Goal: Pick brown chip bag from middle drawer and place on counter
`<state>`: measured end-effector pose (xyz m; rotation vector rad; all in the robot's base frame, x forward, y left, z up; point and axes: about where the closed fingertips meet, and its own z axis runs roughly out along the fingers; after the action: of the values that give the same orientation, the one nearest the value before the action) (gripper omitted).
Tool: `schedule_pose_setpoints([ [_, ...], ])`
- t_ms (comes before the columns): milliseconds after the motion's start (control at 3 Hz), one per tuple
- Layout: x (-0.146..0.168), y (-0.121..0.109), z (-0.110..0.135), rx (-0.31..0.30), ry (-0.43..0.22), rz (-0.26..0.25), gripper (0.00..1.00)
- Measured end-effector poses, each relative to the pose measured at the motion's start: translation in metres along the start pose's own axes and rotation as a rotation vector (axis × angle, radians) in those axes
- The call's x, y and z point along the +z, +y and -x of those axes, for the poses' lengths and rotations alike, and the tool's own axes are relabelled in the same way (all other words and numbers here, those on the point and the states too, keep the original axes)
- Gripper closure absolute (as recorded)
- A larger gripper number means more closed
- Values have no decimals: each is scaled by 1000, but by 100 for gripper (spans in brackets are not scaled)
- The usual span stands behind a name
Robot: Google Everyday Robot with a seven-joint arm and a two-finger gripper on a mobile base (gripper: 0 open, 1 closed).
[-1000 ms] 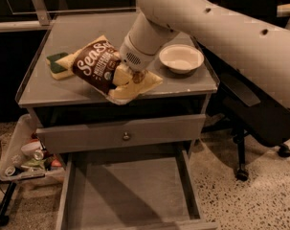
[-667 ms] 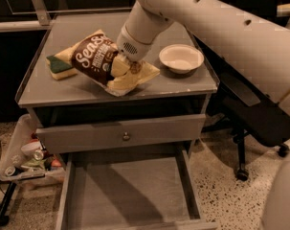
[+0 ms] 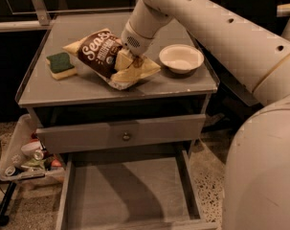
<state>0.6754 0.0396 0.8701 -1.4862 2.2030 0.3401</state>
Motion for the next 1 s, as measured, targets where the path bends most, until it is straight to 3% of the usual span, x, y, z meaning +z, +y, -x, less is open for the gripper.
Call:
schedule_pose_setpoints([
  [333, 1, -2, 0, 2, -1, 0, 82],
  [1000, 1, -2, 0, 2, -1, 0, 35],
])
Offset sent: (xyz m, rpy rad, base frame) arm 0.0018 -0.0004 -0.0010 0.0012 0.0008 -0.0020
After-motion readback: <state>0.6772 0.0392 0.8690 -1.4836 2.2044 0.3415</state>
